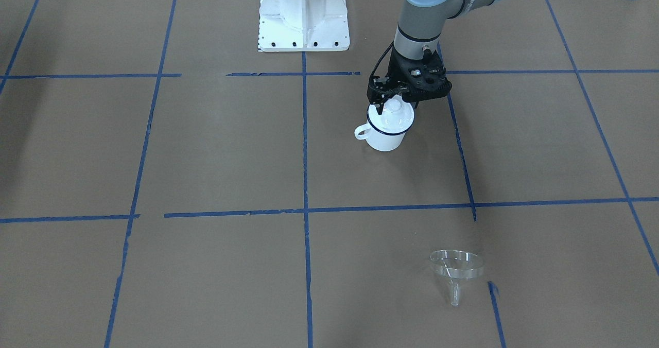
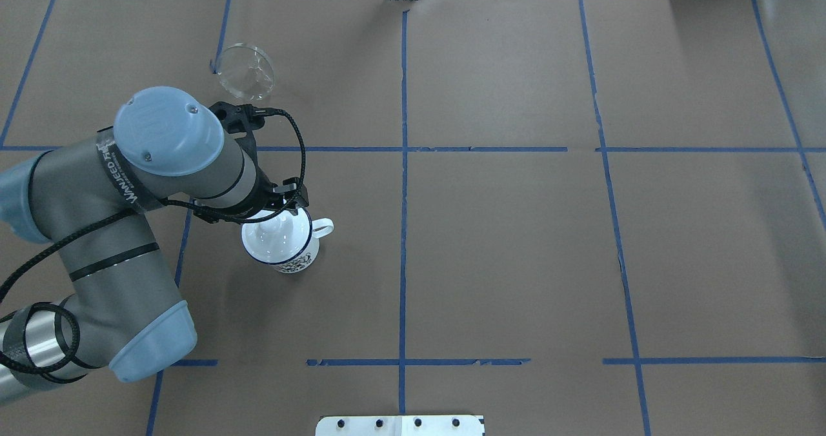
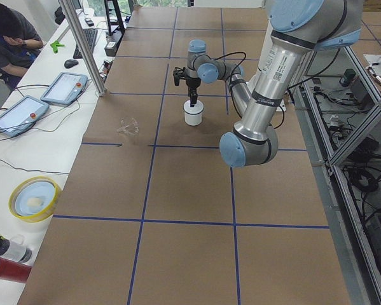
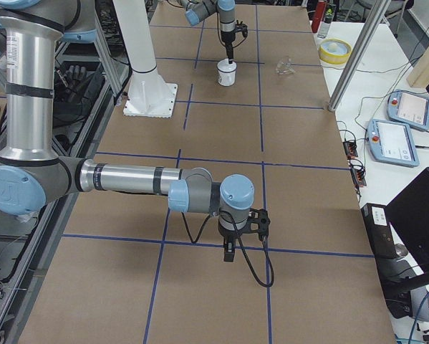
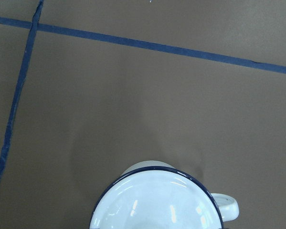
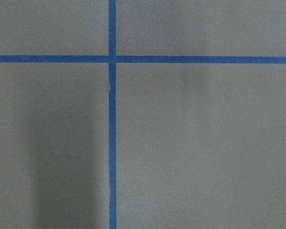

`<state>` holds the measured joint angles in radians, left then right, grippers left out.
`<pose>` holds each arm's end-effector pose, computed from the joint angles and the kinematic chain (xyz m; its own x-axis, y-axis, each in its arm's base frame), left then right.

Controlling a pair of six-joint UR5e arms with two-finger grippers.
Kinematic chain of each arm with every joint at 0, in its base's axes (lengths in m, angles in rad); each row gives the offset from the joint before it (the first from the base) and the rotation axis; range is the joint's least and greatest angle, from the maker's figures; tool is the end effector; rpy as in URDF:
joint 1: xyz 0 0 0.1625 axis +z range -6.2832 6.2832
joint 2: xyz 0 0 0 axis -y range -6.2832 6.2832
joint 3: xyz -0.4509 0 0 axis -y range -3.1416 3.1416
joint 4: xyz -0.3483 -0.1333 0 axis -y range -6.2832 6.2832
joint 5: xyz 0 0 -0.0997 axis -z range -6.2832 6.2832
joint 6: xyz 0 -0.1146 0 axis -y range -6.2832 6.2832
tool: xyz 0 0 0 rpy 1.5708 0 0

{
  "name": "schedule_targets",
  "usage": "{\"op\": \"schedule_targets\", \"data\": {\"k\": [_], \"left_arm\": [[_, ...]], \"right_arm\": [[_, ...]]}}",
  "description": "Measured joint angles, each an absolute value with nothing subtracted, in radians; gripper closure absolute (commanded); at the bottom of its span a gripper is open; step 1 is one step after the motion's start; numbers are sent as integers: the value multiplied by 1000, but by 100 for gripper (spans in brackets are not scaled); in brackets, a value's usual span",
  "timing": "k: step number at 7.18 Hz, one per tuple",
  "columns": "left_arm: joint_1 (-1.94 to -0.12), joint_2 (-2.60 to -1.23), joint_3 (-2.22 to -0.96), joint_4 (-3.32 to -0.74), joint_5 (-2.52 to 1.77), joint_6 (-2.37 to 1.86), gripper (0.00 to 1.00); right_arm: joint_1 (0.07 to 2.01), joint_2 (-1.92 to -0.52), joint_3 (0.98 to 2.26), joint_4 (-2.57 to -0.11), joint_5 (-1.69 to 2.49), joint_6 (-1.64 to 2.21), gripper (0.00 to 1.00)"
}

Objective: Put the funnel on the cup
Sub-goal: 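Lower the left gripper and grasp the white funnel's stem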

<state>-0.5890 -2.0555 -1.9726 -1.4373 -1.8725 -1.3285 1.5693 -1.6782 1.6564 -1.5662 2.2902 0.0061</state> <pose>0.4253 -0.4035 0.3032 0.6757 -0.1759 -0.7159 0.2054 0.9776 -0.0464 0.0572 -0.3982 0.7063 0.7522 0.0163 0.6587 -0.0031 0.9998 -0.0212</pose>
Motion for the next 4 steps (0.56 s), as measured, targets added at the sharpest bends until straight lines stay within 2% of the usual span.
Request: {"op": "schedule_targets", "data": {"k": [1, 2, 4], "left_arm": [[-588, -2055, -1973, -1437, -1873, -1329, 31], [-587, -2056, -1974, -1440, -1874, -1330, 54], [-585, -2056, -1976, -1447, -1877, -1331, 57]], "right_arm": [[1569, -1678, 1656, -1566, 2290, 6, 0], [1569, -1678, 1656, -1566, 2290, 6, 0], [1569, -1678, 1657, -1566, 2290, 6, 0]]}}
